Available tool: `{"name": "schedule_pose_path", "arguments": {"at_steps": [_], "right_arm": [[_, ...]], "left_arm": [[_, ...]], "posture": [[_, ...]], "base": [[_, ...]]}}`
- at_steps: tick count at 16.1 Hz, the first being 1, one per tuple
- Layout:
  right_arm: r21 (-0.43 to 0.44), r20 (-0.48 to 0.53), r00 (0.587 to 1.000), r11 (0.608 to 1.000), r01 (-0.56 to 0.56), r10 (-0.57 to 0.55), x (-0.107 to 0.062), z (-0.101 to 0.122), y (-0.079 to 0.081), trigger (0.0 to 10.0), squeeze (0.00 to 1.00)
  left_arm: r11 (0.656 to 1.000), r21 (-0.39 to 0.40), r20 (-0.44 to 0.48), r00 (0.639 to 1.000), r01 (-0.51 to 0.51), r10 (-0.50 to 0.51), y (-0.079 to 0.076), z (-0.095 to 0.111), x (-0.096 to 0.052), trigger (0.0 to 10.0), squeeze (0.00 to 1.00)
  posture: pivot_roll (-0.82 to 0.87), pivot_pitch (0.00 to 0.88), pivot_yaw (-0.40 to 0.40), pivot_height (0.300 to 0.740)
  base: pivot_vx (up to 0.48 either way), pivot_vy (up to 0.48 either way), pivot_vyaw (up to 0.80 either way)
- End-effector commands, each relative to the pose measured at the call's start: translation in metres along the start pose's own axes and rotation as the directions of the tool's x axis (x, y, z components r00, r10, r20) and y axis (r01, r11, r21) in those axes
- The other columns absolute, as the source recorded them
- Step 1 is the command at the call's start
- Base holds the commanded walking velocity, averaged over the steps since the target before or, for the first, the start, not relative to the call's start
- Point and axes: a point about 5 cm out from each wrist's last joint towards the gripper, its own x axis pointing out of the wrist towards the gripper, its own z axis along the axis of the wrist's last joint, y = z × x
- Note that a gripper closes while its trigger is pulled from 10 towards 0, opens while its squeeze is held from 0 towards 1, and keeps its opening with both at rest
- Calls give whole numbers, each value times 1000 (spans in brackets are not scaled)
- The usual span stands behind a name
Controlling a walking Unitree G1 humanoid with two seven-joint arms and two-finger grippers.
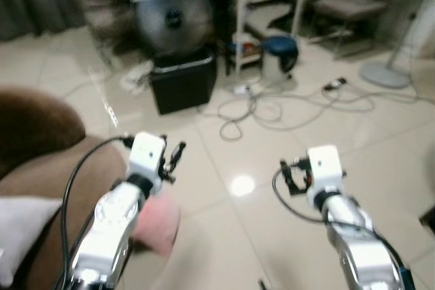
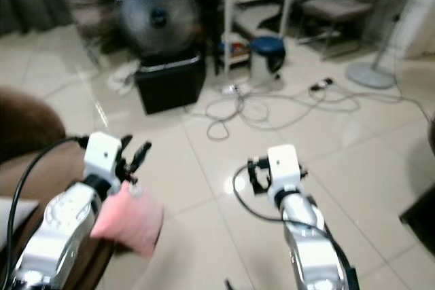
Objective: Move the pillow to the sofa from floor
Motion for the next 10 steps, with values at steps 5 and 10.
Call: {"name": "schedule_pose_path", "arguments": {"at_steps": [5, 10], "right_arm": [[-6, -18, 1000, 1000, -13, 12, 1, -2, 2, 10000, 0], [0, -29, 999, 1000, -21, 21, 1, -7, -1, 10000, 0]], "left_arm": [[1000, 23, -9, 1000, -10, 10, 8, 2, 0, 10000, 0], [1000, 24, -12, 1000, -8, 8, 8, 2, 1, 10000, 0]], "posture": [[28, 0, 110, 740], [22, 0, 114, 740]], "base": [[0, 480, 0], [0, 480, -84]]}}
